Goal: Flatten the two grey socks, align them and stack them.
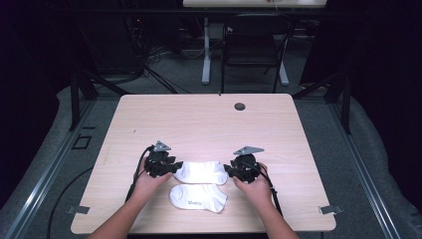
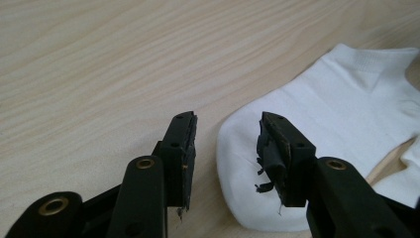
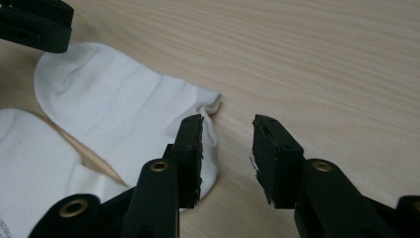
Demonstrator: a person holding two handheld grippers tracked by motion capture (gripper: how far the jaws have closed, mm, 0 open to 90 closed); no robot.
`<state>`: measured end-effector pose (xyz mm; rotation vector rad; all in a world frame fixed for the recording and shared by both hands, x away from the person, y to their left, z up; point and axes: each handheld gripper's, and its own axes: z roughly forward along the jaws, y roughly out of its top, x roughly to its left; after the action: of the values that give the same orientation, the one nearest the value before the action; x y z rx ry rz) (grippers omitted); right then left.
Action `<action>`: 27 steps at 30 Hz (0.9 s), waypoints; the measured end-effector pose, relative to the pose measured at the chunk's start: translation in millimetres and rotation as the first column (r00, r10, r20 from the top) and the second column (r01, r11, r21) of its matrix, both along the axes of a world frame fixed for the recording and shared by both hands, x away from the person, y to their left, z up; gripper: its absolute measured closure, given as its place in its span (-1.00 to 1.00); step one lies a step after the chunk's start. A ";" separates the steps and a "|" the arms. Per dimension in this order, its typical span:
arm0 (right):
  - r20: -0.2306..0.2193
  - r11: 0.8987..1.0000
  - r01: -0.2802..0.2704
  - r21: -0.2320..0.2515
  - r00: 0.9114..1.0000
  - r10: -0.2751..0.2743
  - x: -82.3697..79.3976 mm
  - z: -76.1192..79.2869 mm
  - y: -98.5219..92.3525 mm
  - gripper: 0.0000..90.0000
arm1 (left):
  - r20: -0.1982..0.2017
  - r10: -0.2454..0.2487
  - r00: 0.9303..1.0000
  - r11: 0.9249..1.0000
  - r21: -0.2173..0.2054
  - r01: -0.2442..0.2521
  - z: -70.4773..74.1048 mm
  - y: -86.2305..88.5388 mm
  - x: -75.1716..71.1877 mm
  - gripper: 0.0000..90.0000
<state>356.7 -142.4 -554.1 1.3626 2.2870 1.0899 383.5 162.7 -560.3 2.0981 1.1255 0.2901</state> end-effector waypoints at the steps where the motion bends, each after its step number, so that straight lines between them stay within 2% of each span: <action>1: -0.001 1.000 0.001 0.007 1.000 -0.001 1.3 -1.1 0.7 0.40 | -0.008 0.000 1.000 1.000 0.003 0.000 -2.0 -0.1 1.0 0.28; 3: -0.020 1.000 -0.015 0.018 1.000 0.015 3.6 -4.7 3.1 0.37 | -0.019 -0.007 1.000 1.000 0.009 0.007 -4.6 -0.2 2.0 0.31; 5: -0.038 1.000 -0.027 0.008 0.999 0.027 4.4 -7.8 5.3 0.37 | -0.028 -0.011 1.000 1.000 0.014 0.012 -5.6 -1.5 1.4 0.34; 7: -0.041 1.000 -0.026 0.006 0.999 0.027 4.7 -9.8 6.7 0.37 | -0.039 -0.019 0.999 1.000 0.016 0.020 -5.7 -1.8 1.4 0.43; 11: -0.070 0.999 -0.029 0.017 0.997 0.030 5.9 -14.9 8.7 0.63 | -0.048 -0.039 0.998 0.998 0.039 0.041 -7.8 -4.6 0.0 0.66; 12: -0.066 0.999 -0.030 0.012 0.997 0.031 5.8 -15.3 9.1 0.71 | -0.043 -0.042 0.998 0.998 0.046 0.043 -8.1 -5.0 -0.4 0.72; 13: -0.066 0.999 -0.030 0.012 0.997 0.031 5.8 -15.3 9.1 0.71 | -0.043 -0.042 0.998 0.998 0.046 0.043 -8.1 -5.0 -0.4 0.79; 14: -0.060 0.999 -0.032 0.002 0.998 0.032 4.5 -14.4 9.8 0.85 | -0.044 -0.048 0.998 0.997 0.051 0.050 -7.0 -4.3 -0.7 0.83; 15: -0.057 0.999 -0.033 0.002 0.998 0.033 3.9 -13.7 9.9 0.88 | -0.036 -0.045 0.998 0.998 0.046 0.047 -6.9 -3.9 -1.0 0.88; 19: -0.051 0.999 -0.038 0.004 0.998 0.038 2.1 -10.2 10.6 0.90 | -0.029 -0.037 0.999 0.999 0.030 0.038 -4.4 -2.1 -1.5 0.94; 27: -0.004 0.999 -0.042 0.024 0.999 0.042 -1.5 3.5 12.3 0.91 | -0.002 -0.028 1.000 1.000 -0.003 0.028 4.4 4.1 -4.8 0.97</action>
<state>355.2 -130.2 -550.6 1.3327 2.3231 1.1324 378.6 166.8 -555.8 2.1100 1.0966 0.2731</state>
